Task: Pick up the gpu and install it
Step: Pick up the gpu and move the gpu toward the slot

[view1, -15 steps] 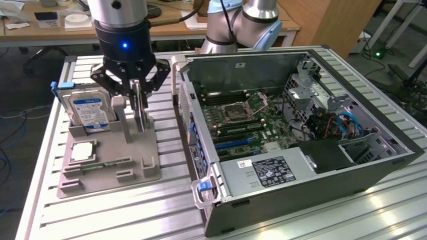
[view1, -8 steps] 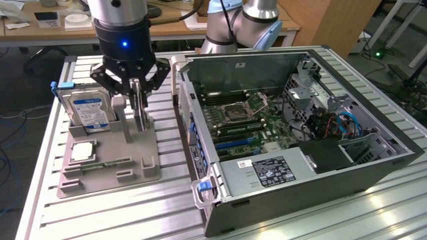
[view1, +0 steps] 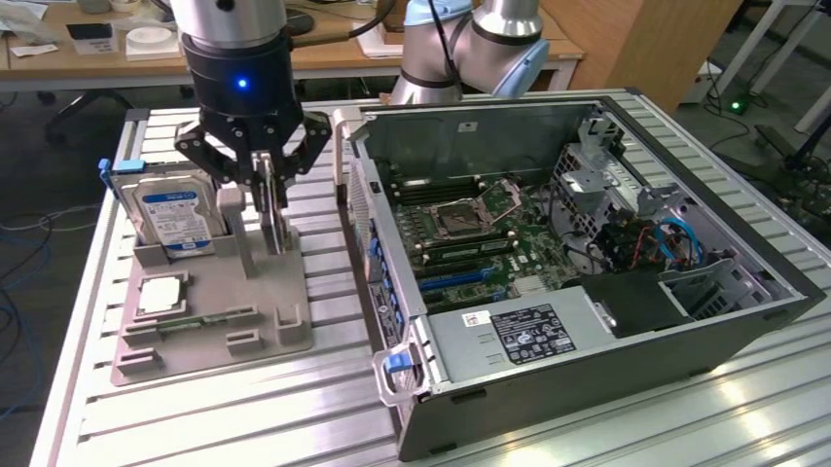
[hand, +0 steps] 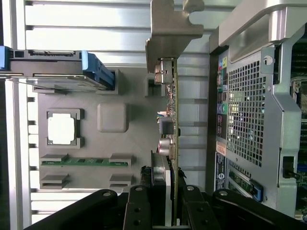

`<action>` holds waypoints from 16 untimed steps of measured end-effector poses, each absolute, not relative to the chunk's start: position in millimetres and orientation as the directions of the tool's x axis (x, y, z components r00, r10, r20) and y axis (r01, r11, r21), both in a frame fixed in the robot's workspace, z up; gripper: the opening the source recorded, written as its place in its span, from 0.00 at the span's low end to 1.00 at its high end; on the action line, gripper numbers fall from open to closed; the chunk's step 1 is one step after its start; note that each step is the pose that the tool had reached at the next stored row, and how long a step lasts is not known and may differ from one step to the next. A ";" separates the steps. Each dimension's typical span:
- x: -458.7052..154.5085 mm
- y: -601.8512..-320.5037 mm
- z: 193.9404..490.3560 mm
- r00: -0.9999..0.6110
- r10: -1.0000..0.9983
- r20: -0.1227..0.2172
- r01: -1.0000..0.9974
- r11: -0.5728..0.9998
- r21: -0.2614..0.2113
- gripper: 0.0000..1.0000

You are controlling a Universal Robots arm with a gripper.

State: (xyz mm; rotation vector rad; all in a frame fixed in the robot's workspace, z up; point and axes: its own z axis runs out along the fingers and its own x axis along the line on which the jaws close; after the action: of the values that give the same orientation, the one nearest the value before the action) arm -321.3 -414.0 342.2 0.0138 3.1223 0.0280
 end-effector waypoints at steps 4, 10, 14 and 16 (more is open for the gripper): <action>-321.3 -414.0 343.0 -1.000 0.009 -0.019 0.009 1.000 0.015 0.28; -321.3 -414.0 345.0 -1.000 0.009 -0.019 0.009 1.000 0.011 0.28; -321.2 -414.0 346.4 -1.000 0.009 -0.019 0.009 1.000 0.009 0.28; -321.2 -414.0 346.9 -1.000 0.009 -0.019 0.009 1.000 0.008 0.28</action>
State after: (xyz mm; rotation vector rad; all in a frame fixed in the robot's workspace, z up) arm -321.2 -414.0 346.9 0.0137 3.1223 0.0123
